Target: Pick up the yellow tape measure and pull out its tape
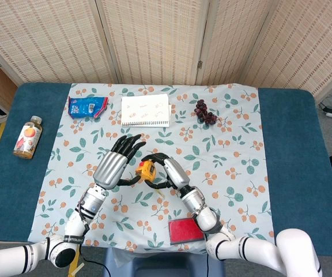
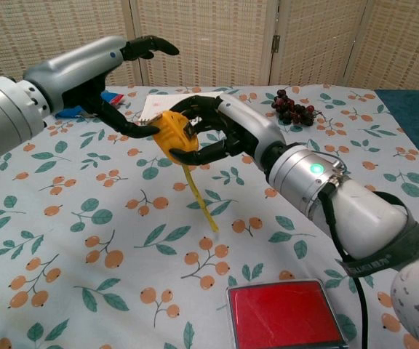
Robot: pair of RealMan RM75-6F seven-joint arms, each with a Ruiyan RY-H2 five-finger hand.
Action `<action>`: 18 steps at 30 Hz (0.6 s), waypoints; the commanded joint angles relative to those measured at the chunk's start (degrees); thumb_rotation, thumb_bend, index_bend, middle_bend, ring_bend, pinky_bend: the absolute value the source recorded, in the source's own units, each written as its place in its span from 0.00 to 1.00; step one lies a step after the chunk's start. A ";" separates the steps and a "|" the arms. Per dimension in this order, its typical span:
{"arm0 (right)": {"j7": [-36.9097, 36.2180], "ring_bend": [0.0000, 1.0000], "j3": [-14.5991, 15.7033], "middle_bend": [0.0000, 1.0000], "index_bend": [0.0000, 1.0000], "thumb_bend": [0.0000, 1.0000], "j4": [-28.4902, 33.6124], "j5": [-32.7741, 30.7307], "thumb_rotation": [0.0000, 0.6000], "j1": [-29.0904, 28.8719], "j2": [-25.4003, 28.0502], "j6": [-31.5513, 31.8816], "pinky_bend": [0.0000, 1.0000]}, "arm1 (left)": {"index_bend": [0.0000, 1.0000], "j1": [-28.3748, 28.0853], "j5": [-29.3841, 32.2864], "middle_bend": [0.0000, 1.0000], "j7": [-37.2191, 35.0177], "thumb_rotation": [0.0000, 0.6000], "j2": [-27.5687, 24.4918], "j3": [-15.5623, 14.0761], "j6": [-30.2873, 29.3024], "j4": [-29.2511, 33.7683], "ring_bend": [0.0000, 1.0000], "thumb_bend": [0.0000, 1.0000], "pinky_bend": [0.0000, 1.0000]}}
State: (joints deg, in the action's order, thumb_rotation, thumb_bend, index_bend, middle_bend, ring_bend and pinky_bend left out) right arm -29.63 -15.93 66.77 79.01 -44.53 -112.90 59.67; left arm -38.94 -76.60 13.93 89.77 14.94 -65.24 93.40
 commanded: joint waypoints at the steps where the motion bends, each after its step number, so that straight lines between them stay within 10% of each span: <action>1: 0.23 0.35 0.08 0.47 0.52 0.36 0.07 -0.13 1.00 -0.03 0.05 -0.28 0.14 | 0.16 -0.13 -0.07 0.06 -0.12 1.00 0.07 -0.13 -0.23 -0.26 0.09 0.30 0.00; 18: 1.77 0.35 -0.28 0.47 0.52 0.36 -0.65 -1.04 1.00 -0.79 -1.05 -1.81 0.14 | 0.20 -1.16 0.63 0.07 -1.99 1.00 0.69 -0.82 0.23 -1.30 0.09 0.41 0.00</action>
State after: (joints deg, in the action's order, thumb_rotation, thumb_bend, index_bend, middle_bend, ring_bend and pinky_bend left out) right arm -27.88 -16.20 66.13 77.98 -45.30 -113.93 57.87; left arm -40.09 -75.98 11.93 90.45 14.12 -65.01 92.10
